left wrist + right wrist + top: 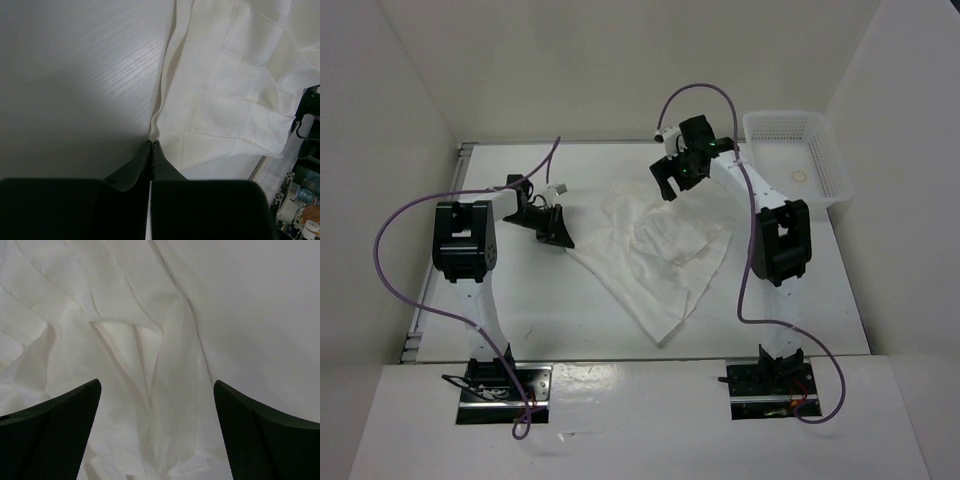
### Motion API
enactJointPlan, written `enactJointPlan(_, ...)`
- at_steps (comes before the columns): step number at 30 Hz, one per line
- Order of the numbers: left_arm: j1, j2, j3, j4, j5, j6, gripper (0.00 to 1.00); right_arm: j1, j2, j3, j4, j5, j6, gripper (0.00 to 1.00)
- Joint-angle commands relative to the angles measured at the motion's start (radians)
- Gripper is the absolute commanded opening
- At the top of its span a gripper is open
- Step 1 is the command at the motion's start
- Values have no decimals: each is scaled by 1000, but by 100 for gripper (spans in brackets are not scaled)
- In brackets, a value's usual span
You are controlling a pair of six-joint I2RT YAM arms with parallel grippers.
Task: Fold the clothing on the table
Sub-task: Flatten the skirt out
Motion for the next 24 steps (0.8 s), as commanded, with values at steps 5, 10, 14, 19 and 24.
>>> enactJointPlan(5,7,-41,-56,-107,-94,141,0,20,220,350,11,-168,-66,97)
enactJointPlan(10,-6,-70,-89,-98,-124,161,0,20,386,640,-75,-260,-66,95)
enactJointPlan(14,-26,-79,-89,-98,-135,161,0,20,537,878,-190,-285,-66,94)
enactJointPlan(19,-26,-79,-89,-98,-135,161,0,54,635,985,-265,-319,-98,94)
enactJointPlan(24,-36,-79,-98,-98,-135,179,0,75,696,1035,-311,-342,-123,91)
